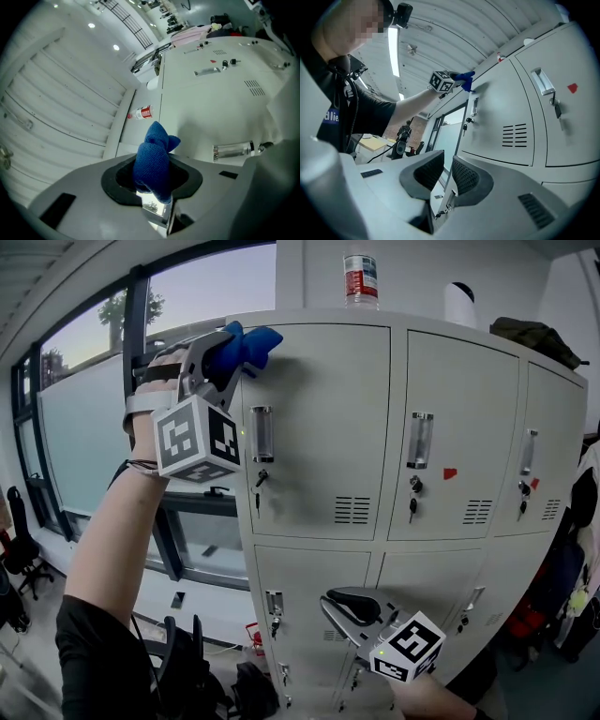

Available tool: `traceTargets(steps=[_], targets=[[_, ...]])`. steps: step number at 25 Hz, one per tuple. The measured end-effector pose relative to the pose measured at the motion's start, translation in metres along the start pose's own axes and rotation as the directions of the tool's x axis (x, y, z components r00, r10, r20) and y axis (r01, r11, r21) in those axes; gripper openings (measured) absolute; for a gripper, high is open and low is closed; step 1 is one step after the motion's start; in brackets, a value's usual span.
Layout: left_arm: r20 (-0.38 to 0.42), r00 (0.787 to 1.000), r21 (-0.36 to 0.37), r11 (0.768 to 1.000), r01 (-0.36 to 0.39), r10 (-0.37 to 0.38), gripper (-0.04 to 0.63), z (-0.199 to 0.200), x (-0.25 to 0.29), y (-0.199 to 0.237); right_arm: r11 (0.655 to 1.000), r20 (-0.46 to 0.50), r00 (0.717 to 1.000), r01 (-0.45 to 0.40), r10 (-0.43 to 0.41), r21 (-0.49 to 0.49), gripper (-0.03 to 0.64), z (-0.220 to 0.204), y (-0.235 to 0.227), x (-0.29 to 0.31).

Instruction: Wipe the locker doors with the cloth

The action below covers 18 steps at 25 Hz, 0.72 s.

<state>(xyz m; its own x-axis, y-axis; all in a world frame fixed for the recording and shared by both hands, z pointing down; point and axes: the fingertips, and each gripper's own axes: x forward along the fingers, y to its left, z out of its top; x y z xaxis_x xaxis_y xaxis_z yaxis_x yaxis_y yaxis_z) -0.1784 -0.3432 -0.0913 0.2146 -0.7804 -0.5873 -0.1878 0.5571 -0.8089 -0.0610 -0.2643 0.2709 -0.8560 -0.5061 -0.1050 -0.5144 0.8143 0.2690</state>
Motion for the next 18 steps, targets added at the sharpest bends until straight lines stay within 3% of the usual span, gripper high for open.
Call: traceTargets(steps=[5, 18], targets=[[0.007, 0.995, 0.106, 0.990, -0.096, 0.096, 0.121, 0.011, 0.008, 0.010, 1.000, 0.002, 1.000, 0.016, -0.016, 0.013, 0.052, -0.002, 0.002, 0.000], [-0.033, 0.998, 0.213, 0.976, -0.039, 0.047, 0.121, 0.000, 0.051, -0.035, 1.000, 0.034, 0.999, 0.002, -0.001, -0.025, 0.051, 0.023, 0.009, 0.005]])
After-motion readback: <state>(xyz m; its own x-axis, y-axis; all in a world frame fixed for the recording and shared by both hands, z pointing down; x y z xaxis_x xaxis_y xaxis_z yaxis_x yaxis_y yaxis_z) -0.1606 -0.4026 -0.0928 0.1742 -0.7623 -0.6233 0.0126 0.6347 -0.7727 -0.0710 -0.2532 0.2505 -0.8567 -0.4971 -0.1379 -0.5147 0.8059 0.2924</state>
